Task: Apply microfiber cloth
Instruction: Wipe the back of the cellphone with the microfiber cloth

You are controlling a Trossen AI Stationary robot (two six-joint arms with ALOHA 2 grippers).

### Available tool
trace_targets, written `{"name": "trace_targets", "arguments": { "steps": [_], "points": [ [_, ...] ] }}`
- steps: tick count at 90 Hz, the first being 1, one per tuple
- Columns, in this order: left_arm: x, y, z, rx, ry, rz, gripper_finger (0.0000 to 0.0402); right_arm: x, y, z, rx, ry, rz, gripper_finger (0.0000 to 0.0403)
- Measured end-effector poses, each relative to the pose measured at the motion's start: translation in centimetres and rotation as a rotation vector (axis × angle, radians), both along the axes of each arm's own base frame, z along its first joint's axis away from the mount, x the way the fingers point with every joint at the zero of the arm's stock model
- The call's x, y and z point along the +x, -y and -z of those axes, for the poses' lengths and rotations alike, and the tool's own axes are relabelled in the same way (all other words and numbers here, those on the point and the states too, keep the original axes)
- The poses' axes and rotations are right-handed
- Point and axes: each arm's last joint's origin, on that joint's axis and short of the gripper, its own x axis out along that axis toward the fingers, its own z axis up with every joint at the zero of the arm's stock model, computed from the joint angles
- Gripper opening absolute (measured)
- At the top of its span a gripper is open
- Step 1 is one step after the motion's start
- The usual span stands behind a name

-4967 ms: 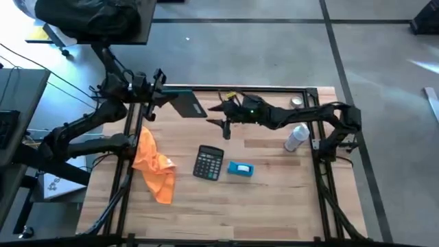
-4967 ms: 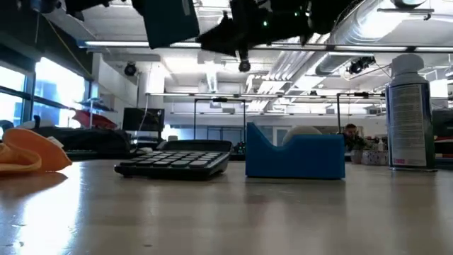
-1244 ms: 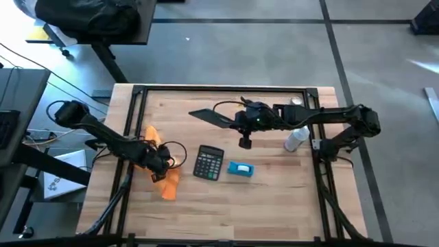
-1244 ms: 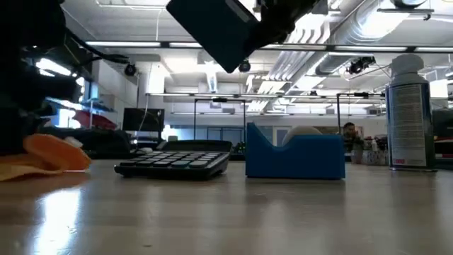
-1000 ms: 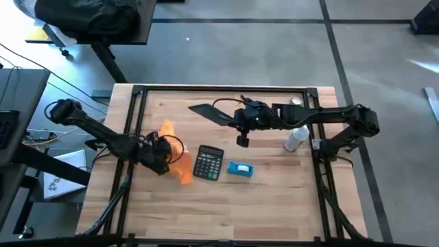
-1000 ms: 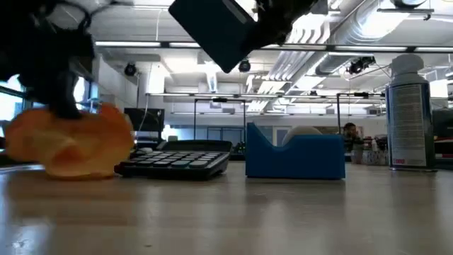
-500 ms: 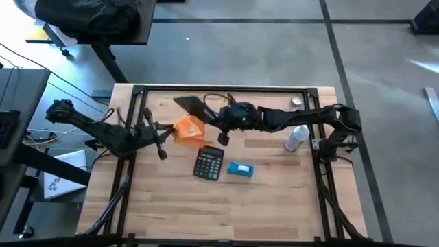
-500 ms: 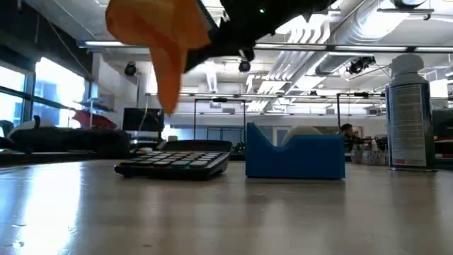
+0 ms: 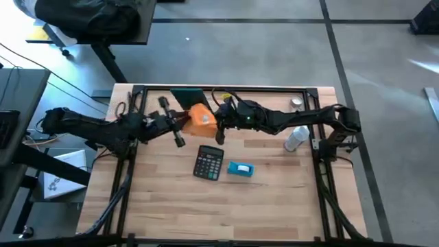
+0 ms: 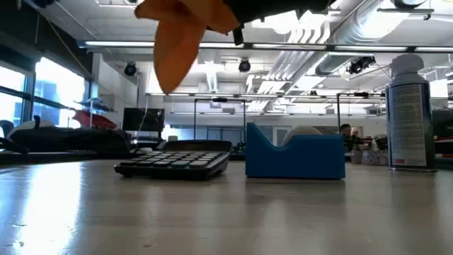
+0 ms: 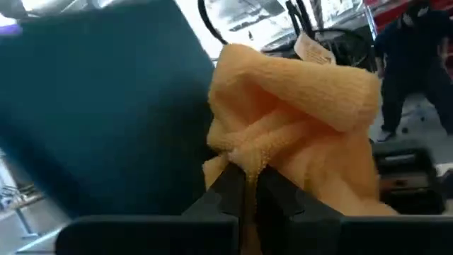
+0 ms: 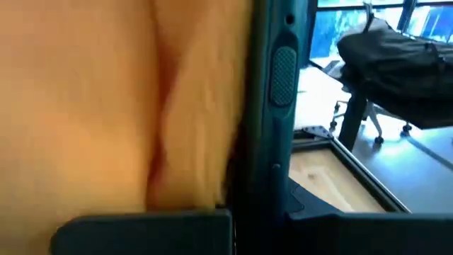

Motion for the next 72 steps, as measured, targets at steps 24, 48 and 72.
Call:
{"name": "trace_targets", "arguments": {
  "steps": [24,48,72],
  "points": [
    [3.3,-0.7,2.4,0.043,0.015,-0.076,0.0,-0.1,0.4,0.2,0.01,-0.014,0.051,0.0],
    [2.0,-1.0,-0.8,0.237,0.158,-0.306,0.0,-0.1,0.3,0.3,0.022,-0.031,0.053,0.0],
    [2.5,-1.2,-2.2,0.289,0.139,-0.316,0.0,-0.1,0.4,0.0,0.015,0.004,0.066,0.0]
  ]
}}
